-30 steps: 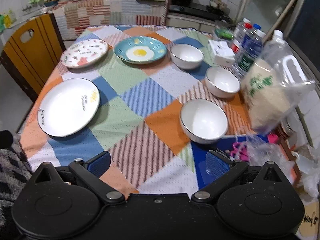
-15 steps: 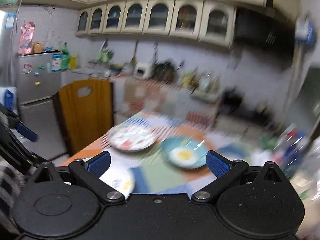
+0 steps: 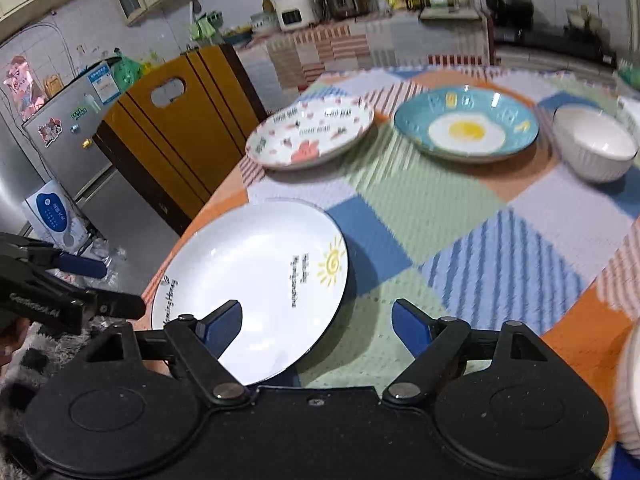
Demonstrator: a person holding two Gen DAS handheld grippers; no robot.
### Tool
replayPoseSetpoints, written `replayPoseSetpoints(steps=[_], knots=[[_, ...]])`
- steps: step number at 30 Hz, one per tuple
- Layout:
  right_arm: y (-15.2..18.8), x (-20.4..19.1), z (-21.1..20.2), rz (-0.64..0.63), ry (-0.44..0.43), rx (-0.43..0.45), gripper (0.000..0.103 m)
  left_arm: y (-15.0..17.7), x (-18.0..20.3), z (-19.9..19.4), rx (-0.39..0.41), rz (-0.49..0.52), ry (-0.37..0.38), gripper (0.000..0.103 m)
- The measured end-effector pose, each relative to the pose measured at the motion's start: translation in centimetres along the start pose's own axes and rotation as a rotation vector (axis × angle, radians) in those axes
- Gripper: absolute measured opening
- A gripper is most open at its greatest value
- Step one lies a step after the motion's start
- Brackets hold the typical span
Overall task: Organize plates and bowls
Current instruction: 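Move both grippers to the rim of the white sun plate, then close both grippers on the sun plate rim and lift it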
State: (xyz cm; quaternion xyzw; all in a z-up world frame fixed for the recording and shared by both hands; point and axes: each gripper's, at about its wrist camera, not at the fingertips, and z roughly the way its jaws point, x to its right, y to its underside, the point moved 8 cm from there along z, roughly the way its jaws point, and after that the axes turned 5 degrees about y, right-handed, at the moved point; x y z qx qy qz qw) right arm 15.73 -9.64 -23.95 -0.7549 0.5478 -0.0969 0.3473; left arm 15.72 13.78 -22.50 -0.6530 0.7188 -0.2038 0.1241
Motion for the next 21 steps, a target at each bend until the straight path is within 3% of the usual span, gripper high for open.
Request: replayPoseSetpoints(steps=[11, 13, 16, 21], knots=[[1.7, -0.2, 4.4, 0.079, -0.047, -0.094, 0.057, 0.7, -1.4, 3.9, -0.073, -0.039, 0.054, 0.092], [1.7, -0.1, 5.2, 0.099, -0.051, -0.105, 0.05, 0.9, -1.8, 4.3, -0.08, -0.053, 0.049, 0.069], [1.5, 0.1, 5.8, 0.104, -0.046, -0.106, 0.026, 1.4, -2.6, 4.9, -0.092, -0.102, 0.077, 0.057], [1.6, 0.5, 5.9, 0.117, -0.054, -0.079, 0.022, 1.6, -2.0, 5.3, -0.087, -0.165, 0.202, 0.029]])
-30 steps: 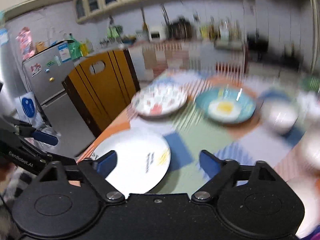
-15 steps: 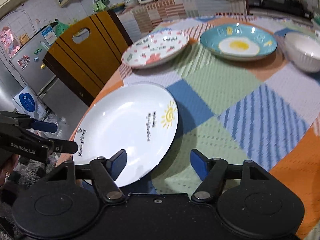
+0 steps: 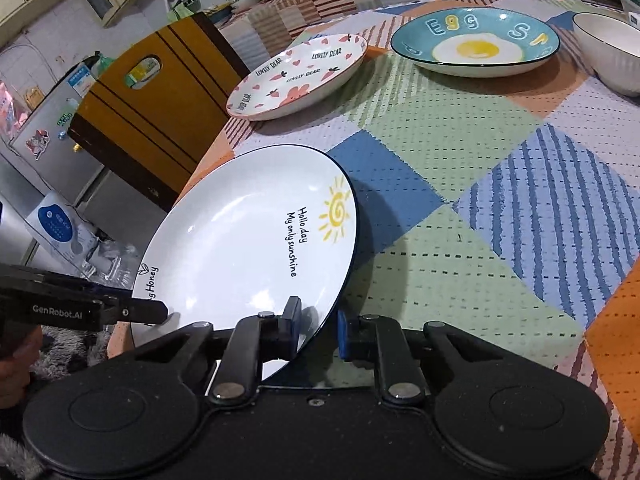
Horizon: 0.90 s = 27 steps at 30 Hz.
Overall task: Organize plates and bowls
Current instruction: 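Close both grippers on the sun plate rim and lift it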
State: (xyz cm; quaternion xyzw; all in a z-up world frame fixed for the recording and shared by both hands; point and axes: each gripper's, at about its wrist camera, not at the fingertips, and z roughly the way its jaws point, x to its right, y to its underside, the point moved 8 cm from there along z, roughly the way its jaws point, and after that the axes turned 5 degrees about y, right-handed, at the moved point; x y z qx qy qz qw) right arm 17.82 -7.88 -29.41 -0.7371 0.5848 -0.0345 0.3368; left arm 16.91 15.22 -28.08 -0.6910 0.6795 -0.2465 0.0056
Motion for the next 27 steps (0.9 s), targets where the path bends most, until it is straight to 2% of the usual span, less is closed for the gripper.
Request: replayPoseSetpoints(steps=[5, 8, 13, 19, 27], knots=[[0.0, 0.4, -0.1, 0.009, -0.038, 0.02, 0.021, 0.3, 0.9, 0.3, 0.01, 0.017, -0.023, 0.029], [0.1, 0.0, -0.3, -0.039, -0.038, 0.028, 0.021, 0.3, 1.0, 0.0, 0.005, 0.028, -0.033, 0.029], [0.3, 0.3, -1.5, -0.048, -0.052, 0.038, 0.022, 0.0, 2.8, -1.2, 0.02, 0.104, -0.05, 0.028], [-0.3, 1.8, -4.9, -0.047, -0.032, 0.103, 0.022, -1.0, 6.4, -2.3, 0.038, 0.172, -0.001, 0.028], [-2.2, 5.3, -8.9, -0.073, 0.062, 0.164, 0.023, -3.7, 11.1, -1.1, 0.025, 0.236, 0.088, 0.028]])
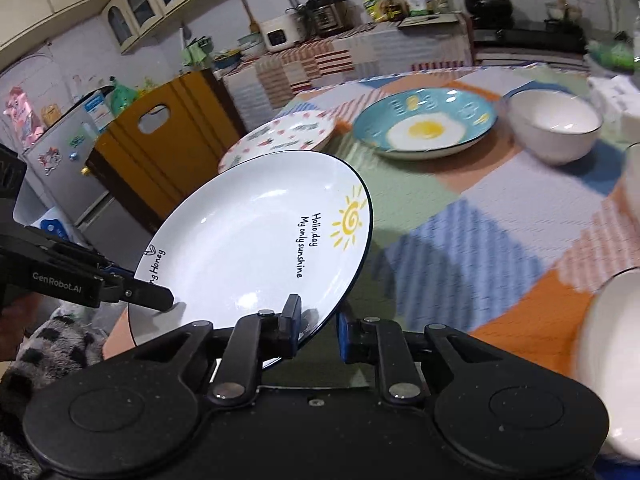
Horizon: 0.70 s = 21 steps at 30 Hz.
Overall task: Organize plates and bowls
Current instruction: 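Close both grippers on the sun plate rim and lift it, then lower the sun plate onto the tablecloth and open both grippers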
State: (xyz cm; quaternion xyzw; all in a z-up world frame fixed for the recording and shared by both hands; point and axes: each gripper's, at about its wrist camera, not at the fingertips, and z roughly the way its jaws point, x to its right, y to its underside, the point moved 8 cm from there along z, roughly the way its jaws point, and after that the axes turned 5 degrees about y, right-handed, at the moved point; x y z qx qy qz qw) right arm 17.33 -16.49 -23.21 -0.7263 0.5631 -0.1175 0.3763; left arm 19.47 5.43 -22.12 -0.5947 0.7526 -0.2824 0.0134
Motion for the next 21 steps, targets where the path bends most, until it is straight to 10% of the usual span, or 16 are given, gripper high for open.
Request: replayPoseSetpoints(steps=[21], knots=[[0.0, 6.0, 3.3, -0.025, 0.139, -0.109, 0.024, -3.0, 1.1, 9.1, -0.118, -0.019, 0.058, 0.03]])
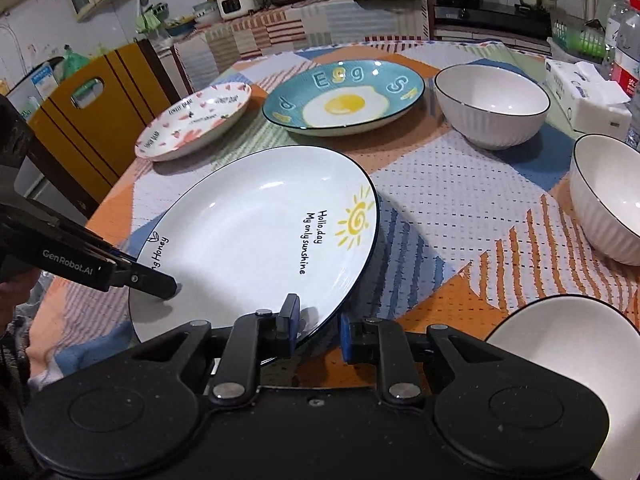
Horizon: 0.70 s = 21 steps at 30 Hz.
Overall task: Organize plates and bowls
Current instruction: 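Lower the sun plate onto the tablecloth and open both grippers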
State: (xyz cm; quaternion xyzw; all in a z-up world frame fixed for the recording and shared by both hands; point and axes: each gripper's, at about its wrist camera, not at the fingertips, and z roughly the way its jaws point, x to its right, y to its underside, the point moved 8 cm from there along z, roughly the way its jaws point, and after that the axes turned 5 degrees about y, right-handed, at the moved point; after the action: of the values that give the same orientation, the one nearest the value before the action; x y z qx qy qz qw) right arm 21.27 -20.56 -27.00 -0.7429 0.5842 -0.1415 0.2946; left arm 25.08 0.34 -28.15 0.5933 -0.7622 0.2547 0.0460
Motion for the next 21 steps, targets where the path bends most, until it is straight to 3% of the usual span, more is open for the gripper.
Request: replayPoseSetpoints(steps=[2, 5, 11, 14, 21], knots=[[-0.3, 0.2, 0.1, 0.022, 0.024, -0.004, 0.024, -0.1, 0.1, -0.1, 0.003, -0.01, 0.015, 0.03], [-0.3, 0.0, 1.2, 0.034, 0.111, -0.1, 0.029, 0.0, 0.7, 0.0, -0.003, 0.016, -0.025, 0.03], [-0.8, -1.0, 0.7, 0.073, 0.252, -0.095, 0.034, 0.2, 0.8, -2.3, 0.02, 0.001, -0.109, 0.033], [-1.0, -1.4, -0.7, 0.096, 0.249, -0.072, 0.036, 0.6, 0.5, -4.1, 0.027, -0.009, -0.137, 0.041], [-2.0, -2.9, -4.5, 0.098, 0.191, -0.017, 0.038, 1.9, 0.4, -7.4, 0.032, 0.002, -0.191, 0.042]])
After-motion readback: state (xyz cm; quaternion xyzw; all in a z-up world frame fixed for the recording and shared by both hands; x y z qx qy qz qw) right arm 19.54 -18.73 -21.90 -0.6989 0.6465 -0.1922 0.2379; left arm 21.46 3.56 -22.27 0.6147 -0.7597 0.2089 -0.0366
